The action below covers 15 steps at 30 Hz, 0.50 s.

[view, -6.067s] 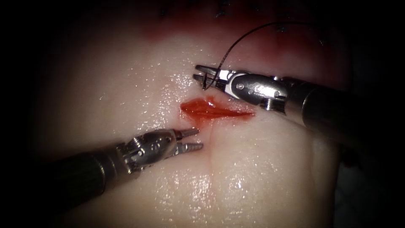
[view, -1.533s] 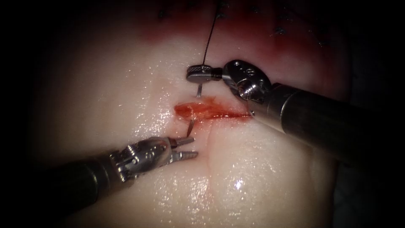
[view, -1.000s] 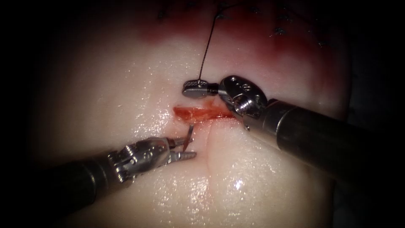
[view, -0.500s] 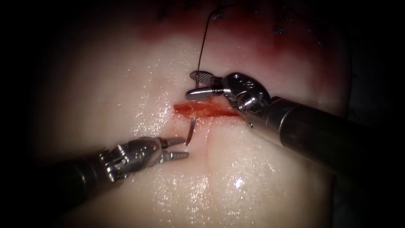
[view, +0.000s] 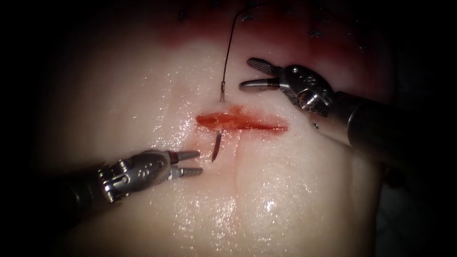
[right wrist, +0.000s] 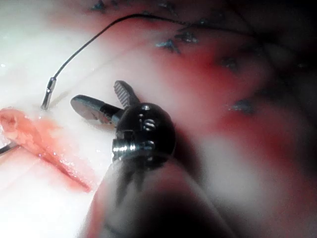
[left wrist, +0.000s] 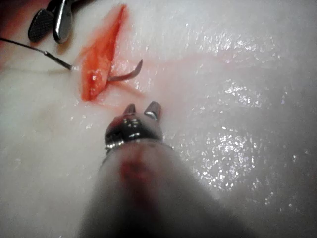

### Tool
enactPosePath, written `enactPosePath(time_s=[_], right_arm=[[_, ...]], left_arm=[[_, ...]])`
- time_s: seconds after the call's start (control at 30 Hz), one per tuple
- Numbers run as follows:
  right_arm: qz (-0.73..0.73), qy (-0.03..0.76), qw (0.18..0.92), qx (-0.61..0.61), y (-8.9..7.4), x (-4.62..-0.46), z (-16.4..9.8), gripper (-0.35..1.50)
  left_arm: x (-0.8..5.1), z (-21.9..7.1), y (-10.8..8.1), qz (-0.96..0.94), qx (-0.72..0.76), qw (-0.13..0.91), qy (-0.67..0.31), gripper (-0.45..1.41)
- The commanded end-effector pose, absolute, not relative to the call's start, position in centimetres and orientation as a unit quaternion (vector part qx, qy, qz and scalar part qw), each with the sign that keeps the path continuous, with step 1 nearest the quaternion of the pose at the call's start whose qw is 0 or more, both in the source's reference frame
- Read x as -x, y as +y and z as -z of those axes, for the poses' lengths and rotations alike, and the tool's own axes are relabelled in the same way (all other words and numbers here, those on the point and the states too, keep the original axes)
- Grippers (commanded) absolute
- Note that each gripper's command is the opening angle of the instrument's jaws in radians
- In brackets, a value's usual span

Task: Wound Closure
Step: Pull needle the rest of the way through skin with left needle holder

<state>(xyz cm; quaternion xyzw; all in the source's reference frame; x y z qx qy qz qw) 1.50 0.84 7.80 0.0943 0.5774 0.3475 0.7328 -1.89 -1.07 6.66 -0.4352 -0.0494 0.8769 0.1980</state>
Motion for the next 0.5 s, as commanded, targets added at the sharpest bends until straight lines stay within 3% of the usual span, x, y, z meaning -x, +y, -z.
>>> enactPosePath(time_s=[0.03, 0.23, 0.5], right_arm=[[-0.346, 0.576, 0.734, -0.096, 0.87, -1.47, -7.84, 1.21], [-0.339, 0.584, 0.732, -0.092, 0.82, -1.32, -7.84, 1.11], [-0.331, 0.588, 0.733, -0.086, 0.68, -1.25, -7.93, 1.06]], left_arm=[[1.98, -6.66, -1.02, -0.872, 0.450, 0.188, -0.035, 0.29], [2.09, -6.45, -0.84, -0.853, 0.503, 0.138, -0.003, 0.31], [2.26, -6.49, -0.75, -0.844, 0.530, 0.079, 0.022, 0.48]])
